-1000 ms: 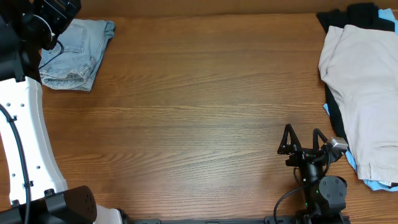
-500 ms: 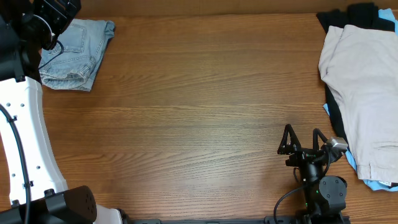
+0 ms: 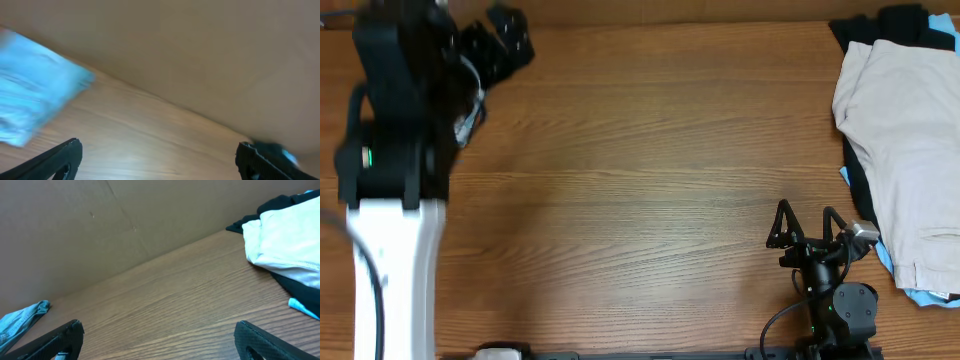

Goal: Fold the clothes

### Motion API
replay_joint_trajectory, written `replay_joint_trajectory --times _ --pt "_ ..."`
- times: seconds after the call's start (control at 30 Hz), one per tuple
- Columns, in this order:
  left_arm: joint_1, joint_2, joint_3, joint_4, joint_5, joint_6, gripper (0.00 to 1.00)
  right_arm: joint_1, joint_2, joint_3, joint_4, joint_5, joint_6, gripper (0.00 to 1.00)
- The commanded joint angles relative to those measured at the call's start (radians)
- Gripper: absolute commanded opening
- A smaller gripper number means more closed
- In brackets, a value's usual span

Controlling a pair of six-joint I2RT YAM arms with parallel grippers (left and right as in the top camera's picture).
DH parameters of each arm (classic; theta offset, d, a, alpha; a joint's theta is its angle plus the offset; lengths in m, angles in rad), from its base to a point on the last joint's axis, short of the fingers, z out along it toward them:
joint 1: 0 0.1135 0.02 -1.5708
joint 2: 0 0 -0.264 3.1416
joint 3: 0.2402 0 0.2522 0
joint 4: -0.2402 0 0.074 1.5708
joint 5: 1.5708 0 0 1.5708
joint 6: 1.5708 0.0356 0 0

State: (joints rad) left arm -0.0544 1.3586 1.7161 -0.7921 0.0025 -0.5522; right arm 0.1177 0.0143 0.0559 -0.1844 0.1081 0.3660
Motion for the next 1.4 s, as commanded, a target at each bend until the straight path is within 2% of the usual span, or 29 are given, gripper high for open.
replay_joint_trajectory --times 0.0,0.03,0.07,0.33,0.57,0.77,1.0,1.2,1.37 --pt "-0.035 -0.17 -0.267 0.109 -0.387 0.042 1.0 -0.004 -0.011 -0.002 0.003 -0.002 0.005 1.0" --pt "-0.031 -0.205 -0.326 0.144 -0.387 0.045 1.0 -0.004 -0.011 -0.002 0.003 -0.002 0.005 1.0" --pt "-0.01 -0.303 -0.486 0.243 -0.379 0.048 1.0 -0.004 -0.011 -0.002 0.003 -0.002 0.005 1.0" --pt "0.054 -0.755 -1.093 0.6 -0.322 0.056 1.0 -0.004 -0.011 -0.002 0.003 -0.002 0.005 1.0" --pt "0.054 -1.085 -1.427 0.745 -0.307 0.116 1.0 -0.004 -0.011 -0.002 0.003 -0.002 0.005 1.0" --pt "0.054 -1.233 -1.543 0.745 -0.22 0.268 1.0 -0.004 -0.011 -0.002 0.003 -0.002 0.005 1.0" --pt "0.054 -1.332 -1.65 0.744 -0.124 0.323 1.0 -0.004 -0.011 -0.002 0.003 -0.002 0.005 1.0" --pt "0.054 -1.356 -1.689 0.748 -0.027 0.473 1.0 -0.004 -0.011 -0.002 0.003 -0.002 0.005 1.0" --pt "0.054 -1.356 -1.712 0.714 -0.026 0.507 1.0 -0.004 -0.011 -0.002 0.003 -0.002 0.005 1.0"
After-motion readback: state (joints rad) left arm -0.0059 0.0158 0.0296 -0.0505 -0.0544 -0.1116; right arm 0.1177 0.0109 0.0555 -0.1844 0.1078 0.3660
